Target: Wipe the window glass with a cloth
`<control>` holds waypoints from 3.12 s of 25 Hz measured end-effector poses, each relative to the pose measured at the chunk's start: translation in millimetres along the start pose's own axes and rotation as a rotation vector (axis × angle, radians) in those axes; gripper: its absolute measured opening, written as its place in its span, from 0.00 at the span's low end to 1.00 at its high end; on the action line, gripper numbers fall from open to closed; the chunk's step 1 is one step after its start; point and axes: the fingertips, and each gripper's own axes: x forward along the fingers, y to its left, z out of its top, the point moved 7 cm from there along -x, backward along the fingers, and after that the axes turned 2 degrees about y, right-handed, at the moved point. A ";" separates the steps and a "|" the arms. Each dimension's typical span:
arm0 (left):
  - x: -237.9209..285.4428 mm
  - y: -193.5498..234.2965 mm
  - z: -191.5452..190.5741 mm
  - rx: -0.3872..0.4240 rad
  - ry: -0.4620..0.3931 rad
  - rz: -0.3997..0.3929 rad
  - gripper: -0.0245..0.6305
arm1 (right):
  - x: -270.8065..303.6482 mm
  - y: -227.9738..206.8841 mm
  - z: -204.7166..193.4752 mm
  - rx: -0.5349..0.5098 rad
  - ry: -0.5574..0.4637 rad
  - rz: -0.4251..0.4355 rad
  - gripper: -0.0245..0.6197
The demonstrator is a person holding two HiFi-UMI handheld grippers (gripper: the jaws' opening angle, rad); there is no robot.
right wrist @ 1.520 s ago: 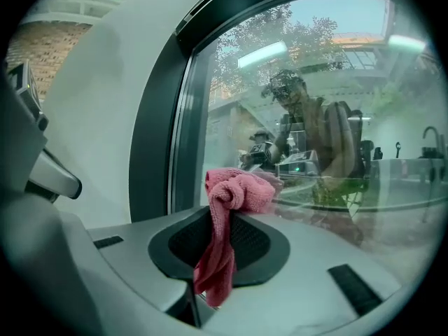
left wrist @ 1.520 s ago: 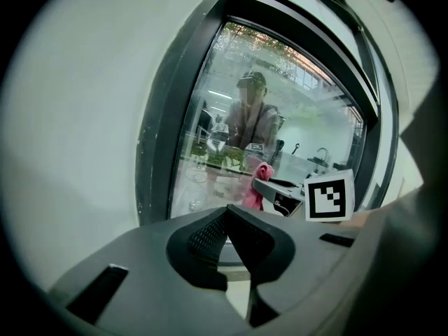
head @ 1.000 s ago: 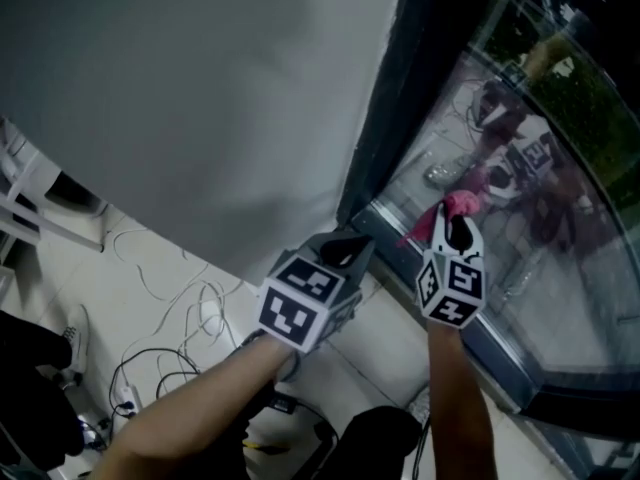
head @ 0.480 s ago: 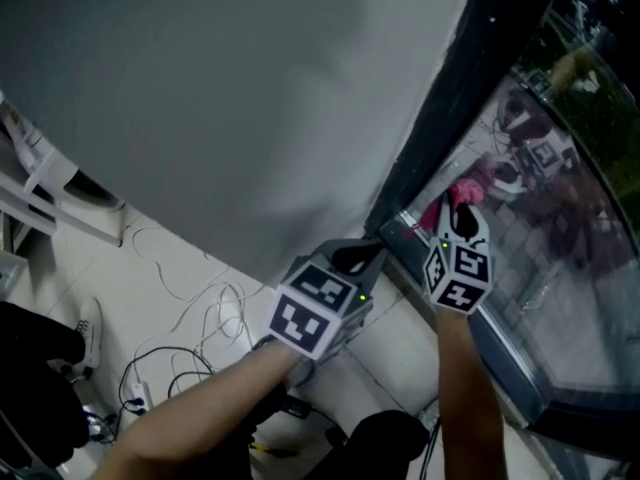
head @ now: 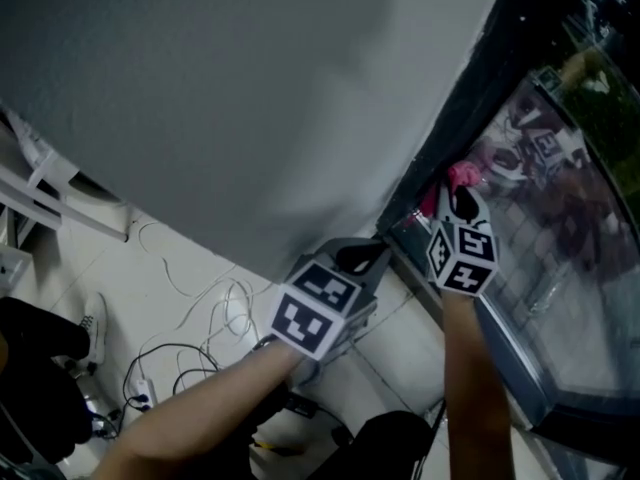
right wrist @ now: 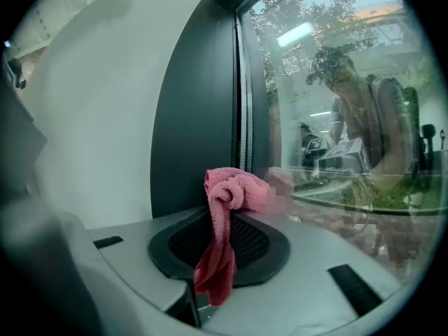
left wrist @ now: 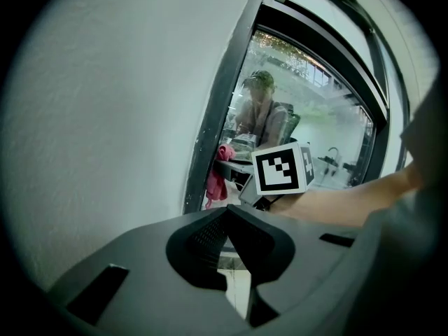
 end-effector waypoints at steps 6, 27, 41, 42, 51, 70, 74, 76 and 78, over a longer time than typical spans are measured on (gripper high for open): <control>-5.1 1.9 2.9 0.003 -0.006 0.005 0.05 | -5.0 4.3 4.4 -0.001 -0.002 0.031 0.14; 2.3 -118.6 25.4 0.104 -0.032 -0.134 0.05 | -191.9 -68.7 20.0 0.045 -0.072 -0.049 0.14; 20.3 -271.1 9.6 0.253 0.014 -0.336 0.05 | -385.3 -161.1 -13.7 0.105 -0.074 -0.347 0.14; 21.2 -283.6 8.0 0.261 0.019 -0.354 0.05 | -400.3 -167.1 -16.7 0.108 -0.071 -0.370 0.14; 30.7 -379.0 -11.0 0.312 0.030 -0.494 0.05 | -507.2 -204.4 -46.4 0.140 -0.041 -0.534 0.14; 109.5 -508.2 -88.6 0.374 0.160 -0.679 0.05 | -633.5 -296.1 -168.8 0.267 0.059 -0.842 0.14; 126.4 -515.9 -101.7 0.383 0.180 -0.695 0.05 | -633.7 -311.2 -193.6 0.280 0.079 -0.870 0.14; 134.0 -520.5 -105.0 0.391 0.185 -0.705 0.05 | -632.6 -319.4 -205.0 0.281 0.093 -0.879 0.14; 142.6 -525.3 -108.4 0.389 0.191 -0.714 0.05 | -631.8 -328.8 -215.3 0.281 0.107 -0.891 0.14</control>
